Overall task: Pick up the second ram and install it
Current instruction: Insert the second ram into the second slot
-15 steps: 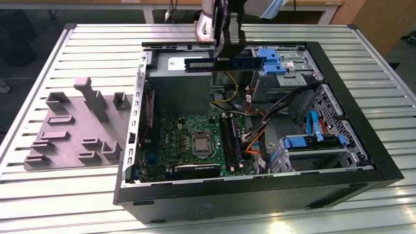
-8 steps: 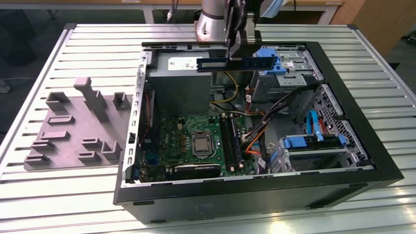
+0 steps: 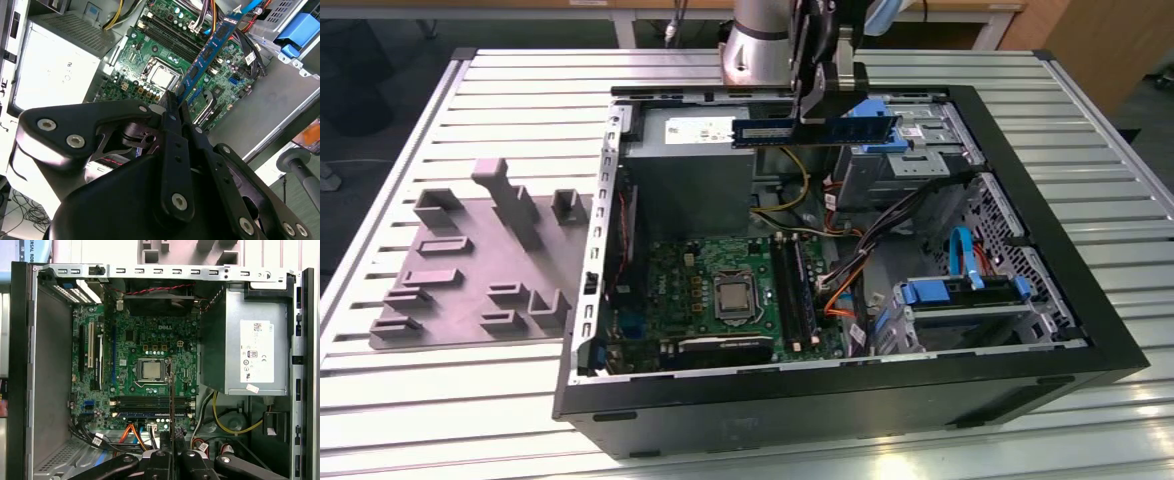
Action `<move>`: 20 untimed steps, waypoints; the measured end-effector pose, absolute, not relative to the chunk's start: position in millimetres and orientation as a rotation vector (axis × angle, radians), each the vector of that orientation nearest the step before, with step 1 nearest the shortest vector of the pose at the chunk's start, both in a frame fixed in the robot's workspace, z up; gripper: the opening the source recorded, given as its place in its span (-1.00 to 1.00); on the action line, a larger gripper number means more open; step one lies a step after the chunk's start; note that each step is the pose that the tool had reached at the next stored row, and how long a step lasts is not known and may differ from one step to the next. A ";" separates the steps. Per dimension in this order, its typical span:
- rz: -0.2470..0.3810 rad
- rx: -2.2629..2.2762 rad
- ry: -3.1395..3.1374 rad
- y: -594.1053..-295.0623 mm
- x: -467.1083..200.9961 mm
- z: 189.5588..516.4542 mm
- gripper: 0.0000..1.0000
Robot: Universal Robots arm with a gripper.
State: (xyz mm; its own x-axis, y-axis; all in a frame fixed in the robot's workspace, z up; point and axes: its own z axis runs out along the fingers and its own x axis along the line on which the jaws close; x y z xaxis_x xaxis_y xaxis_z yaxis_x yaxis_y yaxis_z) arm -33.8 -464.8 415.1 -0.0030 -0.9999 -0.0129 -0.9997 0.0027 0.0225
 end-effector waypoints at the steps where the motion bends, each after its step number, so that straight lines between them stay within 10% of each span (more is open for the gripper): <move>1: -0.039 2.213 -2.220 -464.8 -33.8 415.1 -0.72; 20: -0.038 2.027 -2.392 -464.8 -33.7 413.2 -0.72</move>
